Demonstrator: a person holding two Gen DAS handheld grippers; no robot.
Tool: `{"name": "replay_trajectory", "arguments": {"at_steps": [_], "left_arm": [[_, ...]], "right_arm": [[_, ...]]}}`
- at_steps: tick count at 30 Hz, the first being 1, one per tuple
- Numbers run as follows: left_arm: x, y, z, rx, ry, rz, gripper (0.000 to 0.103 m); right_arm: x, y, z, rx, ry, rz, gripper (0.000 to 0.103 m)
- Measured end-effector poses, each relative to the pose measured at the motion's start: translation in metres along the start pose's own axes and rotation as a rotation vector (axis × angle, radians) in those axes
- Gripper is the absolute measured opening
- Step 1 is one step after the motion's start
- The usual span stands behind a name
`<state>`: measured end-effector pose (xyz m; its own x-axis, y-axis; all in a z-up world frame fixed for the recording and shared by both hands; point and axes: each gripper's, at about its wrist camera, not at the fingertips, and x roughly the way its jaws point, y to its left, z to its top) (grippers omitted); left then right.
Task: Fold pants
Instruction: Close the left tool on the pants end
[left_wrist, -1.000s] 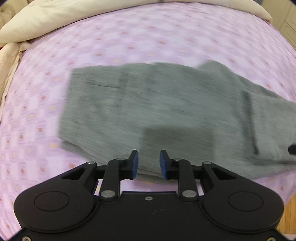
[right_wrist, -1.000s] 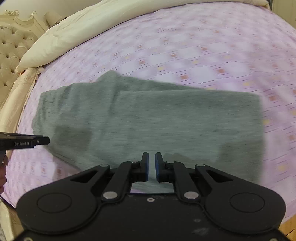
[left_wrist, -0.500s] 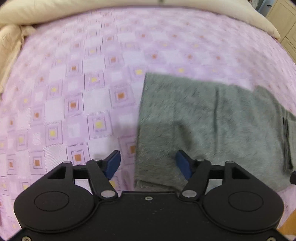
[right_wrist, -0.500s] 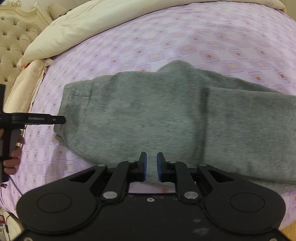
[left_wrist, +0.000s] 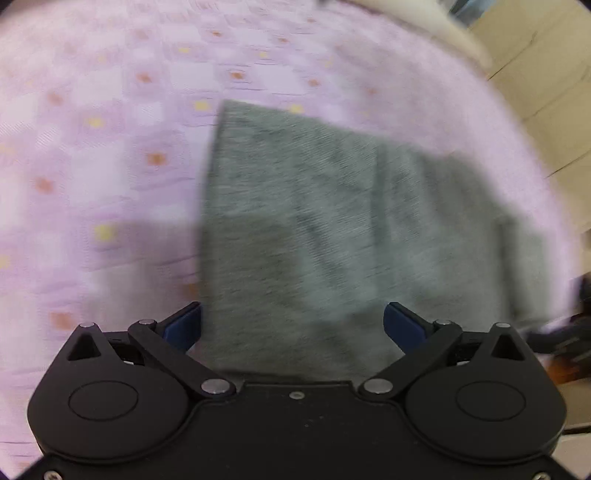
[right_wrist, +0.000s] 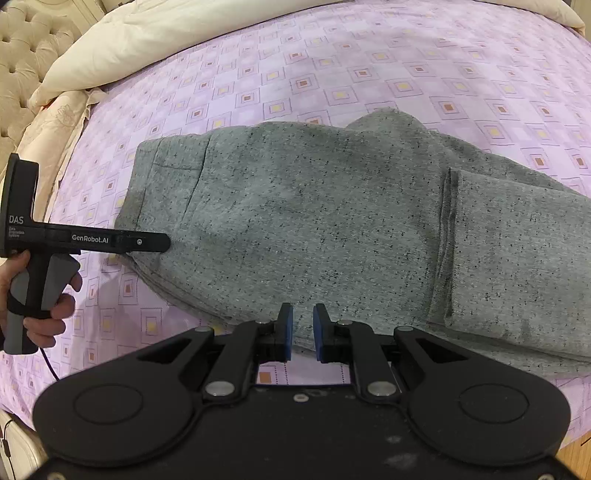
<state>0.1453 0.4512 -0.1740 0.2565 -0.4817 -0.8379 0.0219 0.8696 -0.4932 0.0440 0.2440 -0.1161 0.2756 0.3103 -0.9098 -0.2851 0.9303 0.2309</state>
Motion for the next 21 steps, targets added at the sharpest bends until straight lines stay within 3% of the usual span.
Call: {"name": "replay_trajectory", "arguments": {"at_steps": [1,6,11,14,15,16,17,21], "left_arm": [[0.003,0.002,0.004,-0.047,0.001,-0.048,0.101],[0.009,-0.004,0.009,-0.052,-0.017,-0.057,0.101],[0.013,0.026,0.023,-0.236,-0.064,-0.177,0.1],[0.024,0.013,0.041,-0.225,-0.056,-0.157,0.097],[0.028,0.005,0.046,-0.194,-0.043,-0.13,0.092],[0.031,-0.007,0.05,-0.155,-0.036,-0.096,0.066],[0.033,-0.013,0.052,-0.123,-0.022,-0.046,0.046],[0.01,-0.013,0.045,-0.17,-0.036,-0.03,0.038]], "right_arm": [[0.001,0.001,0.0,0.0,0.003,0.0,0.015],[-0.004,0.005,-0.003,-0.006,0.0,-0.003,0.015],[-0.009,0.005,-0.006,0.016,-0.024,0.003,0.016],[-0.008,0.001,-0.007,0.037,-0.026,0.0,0.016],[-0.008,-0.001,-0.007,0.041,-0.029,-0.002,0.016],[-0.007,-0.003,-0.006,0.044,-0.032,-0.004,0.016],[-0.007,-0.005,-0.005,0.048,-0.037,-0.008,0.016],[-0.006,-0.02,0.012,0.085,-0.115,-0.074,0.016]]}}
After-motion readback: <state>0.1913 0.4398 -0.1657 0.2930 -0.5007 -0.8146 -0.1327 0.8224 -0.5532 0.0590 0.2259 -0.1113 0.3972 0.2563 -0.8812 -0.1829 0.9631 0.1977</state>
